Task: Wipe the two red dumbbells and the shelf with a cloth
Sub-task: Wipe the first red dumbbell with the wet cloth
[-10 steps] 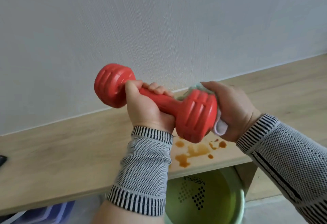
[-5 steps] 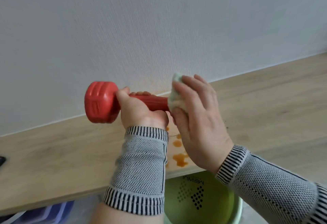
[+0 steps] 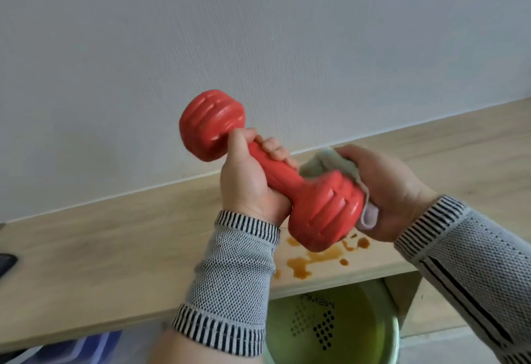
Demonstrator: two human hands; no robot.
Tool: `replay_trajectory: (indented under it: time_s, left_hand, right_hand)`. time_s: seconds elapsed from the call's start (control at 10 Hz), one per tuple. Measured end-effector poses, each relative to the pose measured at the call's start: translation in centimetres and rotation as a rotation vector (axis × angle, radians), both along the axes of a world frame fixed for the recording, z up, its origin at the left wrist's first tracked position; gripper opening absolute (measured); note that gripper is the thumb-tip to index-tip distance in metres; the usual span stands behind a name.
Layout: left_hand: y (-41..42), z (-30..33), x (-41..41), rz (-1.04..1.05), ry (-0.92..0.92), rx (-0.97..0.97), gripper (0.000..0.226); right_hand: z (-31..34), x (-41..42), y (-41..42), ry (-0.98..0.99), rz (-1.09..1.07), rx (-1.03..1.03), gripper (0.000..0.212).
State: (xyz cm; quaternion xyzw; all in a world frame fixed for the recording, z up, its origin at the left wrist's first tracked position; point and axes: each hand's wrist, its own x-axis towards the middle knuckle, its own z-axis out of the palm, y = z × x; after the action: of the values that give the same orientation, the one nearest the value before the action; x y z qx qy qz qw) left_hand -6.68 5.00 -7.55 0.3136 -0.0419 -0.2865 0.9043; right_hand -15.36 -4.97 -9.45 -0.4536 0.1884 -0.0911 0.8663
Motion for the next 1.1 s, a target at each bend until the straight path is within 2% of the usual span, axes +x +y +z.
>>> replay_trajectory:
  time_s: [0.1,0.2,0.3,0.4,0.5,0.6,0.7,0.8,0.9,1.0,1.1]
  left_hand:
    - [-0.5,-0.1,-0.6,0.100,-0.271,0.253,0.034]
    - [-0.7,-0.4,-1.5,0.194,-0.614,0.569,0.034]
    - [-1.1,-0.3,-2.8,0.164,-0.823,0.793,0.026]
    - [-1.7,0.0,-3.9,0.088,-1.038,0.938,0.017]
    - [-2.2,-0.1,-4.3,0.004,-1.184,1.075,0.030]
    - [-2.0,-0.5,-4.4,-0.013,-1.315,1.161,0.031]
    - [-1.9,-1.2,-4.9,-0.022,-1.493,1.204,0.032]
    - [-2.0,-1.5,-5.3,-0.124,-1.450,1.207,0.027]
    - [-2.1,-1.9,-5.7,-0.187,-1.366,1.140,0.032]
    - [-2.6,-1.9,-5.5,-0.131,-1.221,1.050,0.024]
    - [-3.3,-2.0,-5.0,-0.054,-1.051,0.970,0.027]
  right_hand:
    - [1.0,0.2,-2.0,-0.119,-0.224,-0.021,0.034]
    - [3.3,-0.6,-3.0,-0.262,-0.540,-0.237,0.029]
    - [5.2,-1.7,-1.4,-0.519,-0.671,-0.706,0.027]
    - [5.0,-2.1,-0.1,-0.539,-0.583,-1.406,0.032]
    - [5.5,-2.6,-1.2,-0.387,-0.534,-1.794,0.028]
    - [5.7,-3.0,-1.8,-0.299,-0.417,-1.889,0.025]
    - [6.1,-3.7,-2.4,-0.193,-0.262,-1.762,0.022]
    - [6.1,-4.1,-4.4,-0.077,-0.066,-1.343,0.021]
    - [4.9,-4.1,-6.7,-0.080,-0.010,-0.988,0.025]
    - [3.6,-3.5,-6.7,-0.085,0.016,-0.441,0.029]
    - [2.6,-2.5,-5.5,-0.057,-0.054,-0.369,0.026]
